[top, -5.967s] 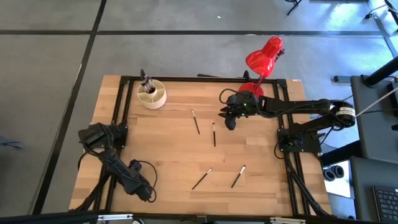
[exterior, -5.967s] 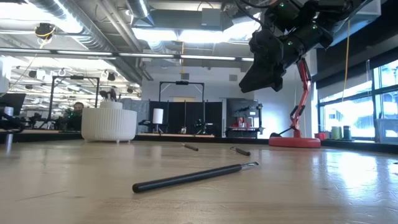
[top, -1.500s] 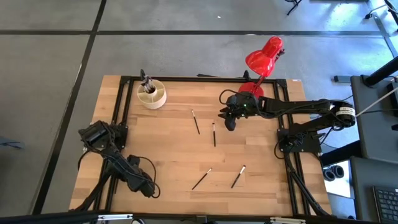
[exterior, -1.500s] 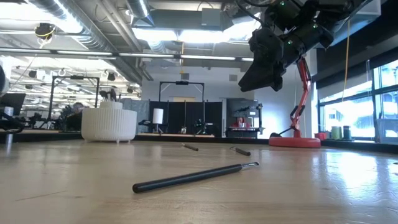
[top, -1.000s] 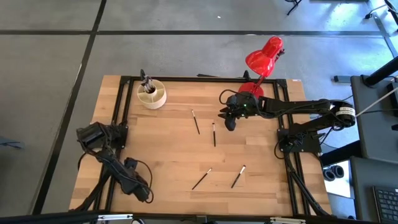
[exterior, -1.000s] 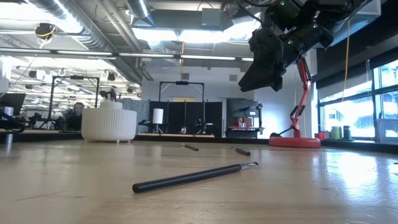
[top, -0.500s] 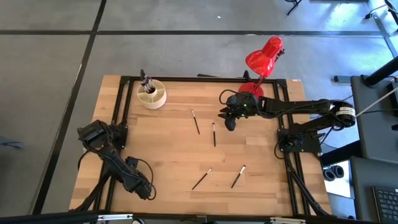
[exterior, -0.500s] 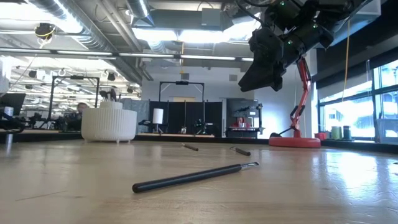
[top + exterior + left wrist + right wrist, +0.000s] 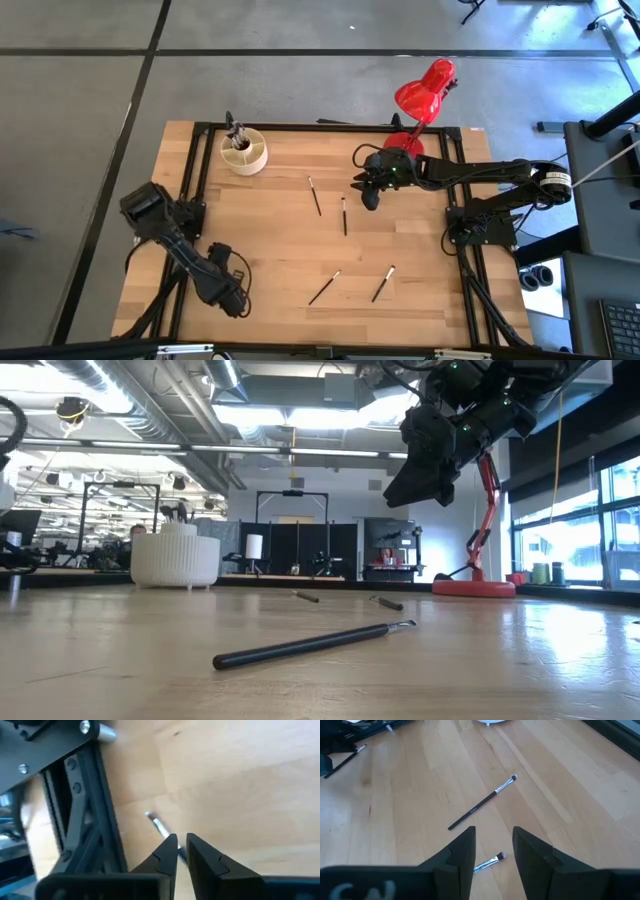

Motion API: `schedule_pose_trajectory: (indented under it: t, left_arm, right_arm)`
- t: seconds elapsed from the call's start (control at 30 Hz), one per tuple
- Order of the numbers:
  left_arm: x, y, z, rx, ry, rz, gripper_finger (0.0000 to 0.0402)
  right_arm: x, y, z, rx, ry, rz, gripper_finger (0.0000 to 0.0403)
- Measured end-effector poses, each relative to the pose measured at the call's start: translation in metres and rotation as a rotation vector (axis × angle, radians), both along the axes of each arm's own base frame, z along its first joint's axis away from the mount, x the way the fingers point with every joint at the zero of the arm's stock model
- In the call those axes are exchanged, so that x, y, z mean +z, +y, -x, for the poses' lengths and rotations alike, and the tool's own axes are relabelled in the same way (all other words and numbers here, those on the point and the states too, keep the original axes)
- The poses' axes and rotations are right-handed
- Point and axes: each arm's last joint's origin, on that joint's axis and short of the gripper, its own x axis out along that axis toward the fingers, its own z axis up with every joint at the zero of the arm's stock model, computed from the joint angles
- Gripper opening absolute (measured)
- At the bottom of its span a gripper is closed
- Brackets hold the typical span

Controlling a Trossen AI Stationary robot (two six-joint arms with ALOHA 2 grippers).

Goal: Put items in baskets/containers
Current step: Put the black eyeshadow brush into the white organizer

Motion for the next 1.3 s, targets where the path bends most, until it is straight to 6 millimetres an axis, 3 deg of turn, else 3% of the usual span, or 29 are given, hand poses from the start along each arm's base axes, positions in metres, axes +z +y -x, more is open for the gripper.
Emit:
schedule_pose_trajectory:
  t: [0.23, 0.4, 0.67, 1.0, 1.3]
  left_arm:
    - [0.016, 0.005, 0.005, 0.055, -0.023, 0.003, 0.0056]
    - [0.03, 0.01, 0.007, 0.093, -0.039, 0.02, 0.009]
    - [0.026, 0.006, 0.009, 0.099, -0.061, 0.026, 0.0157]
    - [-0.005, 0.019, 0.019, 0.107, -0.196, 0.172, 0.0144]
    - [0.004, 0.032, 0.024, 0.117, -0.228, 0.195, 0.0143]
  right_arm:
    - [-0.001, 0.0, 0.0, 0.0, 0.007, -0.002, 0.0129]
    - [-0.001, 0.0, 0.0, 0.0, 0.007, -0.002, 0.0129]
    - [-0.001, 0.0, 0.0, 0.001, 0.007, -0.002, 0.0129]
    - [-0.001, 0.0, 0.001, 0.0, 0.015, -0.005, 0.0129]
    - [-0.001, 0.0, 0.001, 0.0, 0.015, -0.004, 0.0129]
